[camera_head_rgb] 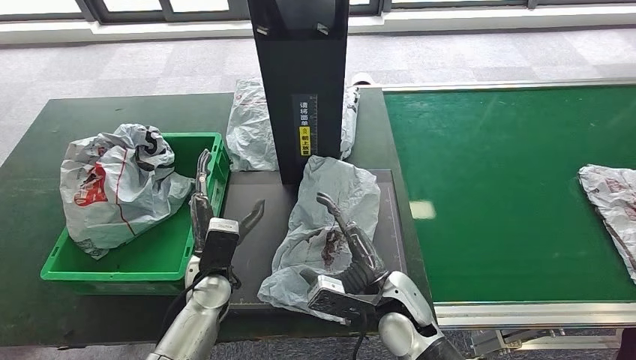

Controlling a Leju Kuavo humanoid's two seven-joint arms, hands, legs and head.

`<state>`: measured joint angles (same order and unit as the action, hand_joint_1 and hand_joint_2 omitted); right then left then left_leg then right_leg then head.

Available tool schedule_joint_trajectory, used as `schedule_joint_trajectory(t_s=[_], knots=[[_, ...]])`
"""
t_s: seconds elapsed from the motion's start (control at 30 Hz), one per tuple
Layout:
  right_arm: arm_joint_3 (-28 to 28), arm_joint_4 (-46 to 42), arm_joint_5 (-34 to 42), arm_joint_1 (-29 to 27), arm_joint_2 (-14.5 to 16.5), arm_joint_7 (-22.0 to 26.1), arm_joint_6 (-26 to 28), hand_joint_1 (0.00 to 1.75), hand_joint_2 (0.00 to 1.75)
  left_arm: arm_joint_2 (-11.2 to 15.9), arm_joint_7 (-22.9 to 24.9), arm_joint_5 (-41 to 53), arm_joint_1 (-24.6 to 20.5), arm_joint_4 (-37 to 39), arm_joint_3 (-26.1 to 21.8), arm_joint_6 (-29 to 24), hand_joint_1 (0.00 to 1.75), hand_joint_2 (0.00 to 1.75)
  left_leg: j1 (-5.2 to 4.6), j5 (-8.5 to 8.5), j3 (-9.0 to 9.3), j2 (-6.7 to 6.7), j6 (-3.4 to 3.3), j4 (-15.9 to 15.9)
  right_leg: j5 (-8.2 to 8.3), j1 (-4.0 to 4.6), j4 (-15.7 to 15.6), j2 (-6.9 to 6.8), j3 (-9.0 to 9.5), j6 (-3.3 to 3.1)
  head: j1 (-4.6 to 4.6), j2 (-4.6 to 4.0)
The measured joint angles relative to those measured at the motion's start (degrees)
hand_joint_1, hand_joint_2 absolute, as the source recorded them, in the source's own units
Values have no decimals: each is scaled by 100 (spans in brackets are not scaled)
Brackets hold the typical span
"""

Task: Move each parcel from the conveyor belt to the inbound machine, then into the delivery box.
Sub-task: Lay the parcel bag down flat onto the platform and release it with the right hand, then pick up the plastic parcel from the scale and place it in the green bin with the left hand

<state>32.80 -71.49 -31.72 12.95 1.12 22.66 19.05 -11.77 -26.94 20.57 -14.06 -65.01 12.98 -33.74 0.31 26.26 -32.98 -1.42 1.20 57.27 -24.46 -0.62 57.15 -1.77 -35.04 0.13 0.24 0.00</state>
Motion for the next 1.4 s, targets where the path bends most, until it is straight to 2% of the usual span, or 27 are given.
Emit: schedule_joint_trajectory(t_s=[0.17, 0.3, 0.5, 0.63, 0.77, 0.9, 1.17, 1.3, 1.4], knots=[[-131, 4, 154, 6, 46, 160, 295, 0, 175, 11, 139, 201, 20, 30, 7, 247, 0, 175, 0, 0, 0, 0, 0, 0, 0, 0, 0, 0, 0, 0, 1, -1], [-613, 283, 805, 182, 213, 588, 838, 0, 175, 148, 627, 1657, 34, 640, 315, 1822, 0, 175, 0, 0, 1, -3, 0, 0, 0, 0, 0, 3, -1, 0, 2, -1], [-859, 553, 696, 298, 300, 669, 1134, 0, 175, 176, 837, 2405, -31, 1463, 602, 2240, 0, 175, 0, 0, 1, 0, 0, 0, 0, 1, 0, -1, -1, 0, 0, -1], [-1023, 541, 645, 231, 331, 571, 1156, 0, 175, 200, 1140, 2946, -378, 2028, 826, 2863, 0, 175, 0, 1, 8, 27, -1, -1, -7, 0, -1, -31, 19, 1, 1, -1], [-1223, 442, 625, 119, 351, 523, 1039, 0, 175, 211, 1200, 3188, -846, 2550, 987, 3540, 0, 175, 2, 16, 39, 46, -19, -4, -34, -11, -5, -56, 86, 18, 2, -1], [-1345, 380, 603, 59, 369, 514, 1026, 0, 175, 209, 1194, 3217, -1075, 2851, 1073, 3713, 0, 175, 1, 51, 85, 44, -37, -6, -67, -20, -10, -55, 165, 23, 2, -1], [-1403, 332, 603, 13, 371, 514, 1026, 0, 175, 202, 1182, 3219, -1204, 3057, 1144, 3730, 0, 175, 1, 60, 130, 43, -40, -5, -75, -23, -13, -55, 215, 29, 1, 0], [-1436, 312, 599, -3, 373, 492, 1031, 0, 175, 202, 1177, 3246, -1228, 3085, 1171, 3616, 175, 175, 1, 62, 150, 44, -40, -5, -77, -23, -14, -55, 226, 28, 1, -1], [-1511, 97, 544, -210, 377, 389, 1040, 0, 175, 191, 1207, 3439, -1231, 3059, 1179, 2787, 175, 175, 1, 53, 187, 45, -42, -4, -72, -22, -15, -57, 221, 28, 2, 0]])
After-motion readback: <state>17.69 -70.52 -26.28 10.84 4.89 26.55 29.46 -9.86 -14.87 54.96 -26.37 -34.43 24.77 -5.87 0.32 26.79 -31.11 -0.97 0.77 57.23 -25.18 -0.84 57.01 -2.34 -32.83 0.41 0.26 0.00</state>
